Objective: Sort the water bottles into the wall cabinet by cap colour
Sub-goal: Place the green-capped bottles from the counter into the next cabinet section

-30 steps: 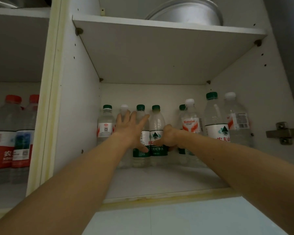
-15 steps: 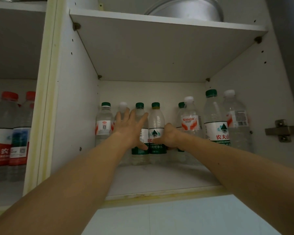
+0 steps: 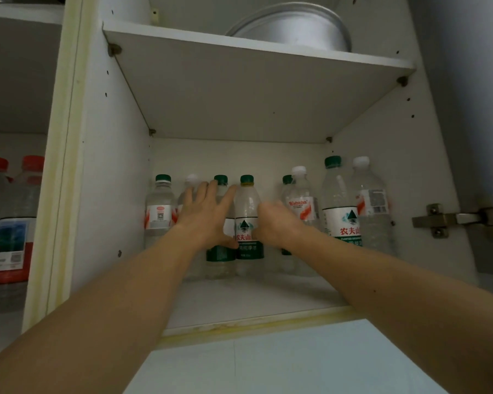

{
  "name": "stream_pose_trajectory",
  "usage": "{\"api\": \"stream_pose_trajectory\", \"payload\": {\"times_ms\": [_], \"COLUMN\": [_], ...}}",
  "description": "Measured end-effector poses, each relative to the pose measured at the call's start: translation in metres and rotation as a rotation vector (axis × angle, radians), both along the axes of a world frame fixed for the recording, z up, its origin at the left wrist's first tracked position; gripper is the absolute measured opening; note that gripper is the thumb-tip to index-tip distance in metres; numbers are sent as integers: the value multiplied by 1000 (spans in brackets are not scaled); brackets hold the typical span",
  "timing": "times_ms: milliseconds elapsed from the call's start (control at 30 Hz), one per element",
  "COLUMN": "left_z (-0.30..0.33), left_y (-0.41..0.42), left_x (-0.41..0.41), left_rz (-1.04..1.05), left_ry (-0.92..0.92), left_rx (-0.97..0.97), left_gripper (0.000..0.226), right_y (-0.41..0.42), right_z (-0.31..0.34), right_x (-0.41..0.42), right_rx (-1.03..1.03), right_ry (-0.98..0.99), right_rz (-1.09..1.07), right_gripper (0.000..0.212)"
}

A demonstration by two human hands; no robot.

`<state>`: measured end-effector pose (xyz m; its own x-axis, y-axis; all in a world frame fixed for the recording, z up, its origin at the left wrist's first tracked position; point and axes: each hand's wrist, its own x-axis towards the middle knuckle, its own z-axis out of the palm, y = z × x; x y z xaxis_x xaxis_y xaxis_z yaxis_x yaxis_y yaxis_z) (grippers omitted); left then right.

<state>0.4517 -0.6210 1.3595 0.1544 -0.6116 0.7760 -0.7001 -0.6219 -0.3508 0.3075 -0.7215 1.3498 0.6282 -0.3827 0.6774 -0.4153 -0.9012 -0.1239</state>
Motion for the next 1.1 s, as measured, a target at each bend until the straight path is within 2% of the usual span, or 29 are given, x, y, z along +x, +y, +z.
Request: {"api": "stream_pose_trajectory", "payload": {"times_ms": [100, 233, 333, 433, 533, 633, 767, 833, 1033, 1100], "left_z": [1, 6, 8, 8, 8, 3, -6, -5, 11, 9], "left_y": [2, 3, -1, -7, -11, -15, -22, -32, -74, -83], "left_x": [0, -2, -11, -25, -36, -46, -71, -83, -114, -121], "left_rz": [-12, -73, -133, -236, -366, -451, -631, -654, -715, -742], "left_ry": [-22, -12, -69, -152, -152, -102, 269, 444, 1013, 1139], "left_rx": [14, 9, -15, -69, -112, -98, -42, -32, -153, -219], "left_gripper": [133, 130, 127, 120, 112, 106, 104, 97, 78, 75], "right_y": [5, -12, -31, -50, -61, -65, -66, -64, -58, -57], "right_z": [2, -8, -21, -38, -50, -51, -52, -53, -53, -53], "right_x": [-29, -76, -113, -135, -138, -135, -136, -137, -141, -143], "right_rx": [-173, -366, -431, -260, -88, -12, -15, -24, -11, -21], "right_ry": [-163, -378, -463, -473, -508, -518, -493, -484, -465, -466], "right_rz": [-16, 6, -77, -148, -98, -23, -13, -24, -22, -32], "right_gripper": [4, 22, 41, 63, 68, 73, 80, 82, 76, 72]}}
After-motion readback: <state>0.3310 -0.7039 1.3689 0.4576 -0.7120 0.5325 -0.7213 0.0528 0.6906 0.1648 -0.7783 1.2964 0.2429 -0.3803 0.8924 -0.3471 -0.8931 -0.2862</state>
